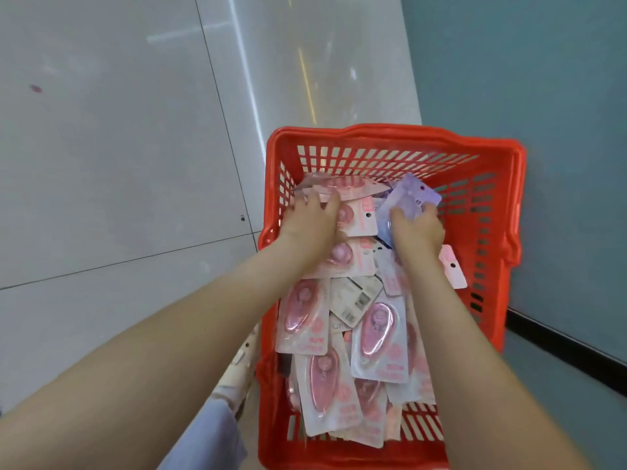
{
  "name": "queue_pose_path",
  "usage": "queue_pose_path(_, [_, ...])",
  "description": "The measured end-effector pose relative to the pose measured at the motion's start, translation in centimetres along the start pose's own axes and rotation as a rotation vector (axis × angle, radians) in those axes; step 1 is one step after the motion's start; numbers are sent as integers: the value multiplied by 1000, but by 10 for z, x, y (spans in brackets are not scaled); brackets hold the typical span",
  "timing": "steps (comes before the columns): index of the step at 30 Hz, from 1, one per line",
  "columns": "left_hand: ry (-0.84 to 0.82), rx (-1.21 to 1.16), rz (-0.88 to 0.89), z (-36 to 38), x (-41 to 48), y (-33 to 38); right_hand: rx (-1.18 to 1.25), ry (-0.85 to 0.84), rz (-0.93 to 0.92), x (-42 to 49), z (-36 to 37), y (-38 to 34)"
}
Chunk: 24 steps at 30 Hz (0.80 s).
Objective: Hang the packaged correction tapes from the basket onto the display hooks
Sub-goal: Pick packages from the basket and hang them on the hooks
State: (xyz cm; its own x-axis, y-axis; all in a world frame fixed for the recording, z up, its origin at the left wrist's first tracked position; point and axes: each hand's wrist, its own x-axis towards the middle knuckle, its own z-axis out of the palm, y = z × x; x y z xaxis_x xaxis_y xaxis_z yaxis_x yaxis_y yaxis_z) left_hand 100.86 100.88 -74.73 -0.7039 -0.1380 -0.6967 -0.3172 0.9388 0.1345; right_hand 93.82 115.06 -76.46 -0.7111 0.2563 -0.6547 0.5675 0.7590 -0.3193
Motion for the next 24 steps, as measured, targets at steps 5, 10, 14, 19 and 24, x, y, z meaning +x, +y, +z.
queue_pose_path(5, [195, 57, -117, -16, -17, 8, 94, 101, -43, -37, -33, 6])
queue_pose_path(10, [132, 1, -134, -13, -39, 12, 153, 80, -178, -87, -66, 21])
queue_pose_path(14, [158, -29, -141, -23, -70, 21, 143, 23, -202, -125, -93, 34])
queue_pose_path(19, [106, -560, -108, -104, -156, 19, 96, -35, -388, -222, -168, 17])
queue_pose_path(24, [7, -795, 103, -209, -295, 24, 88, -141, -592, -334, -265, -30])
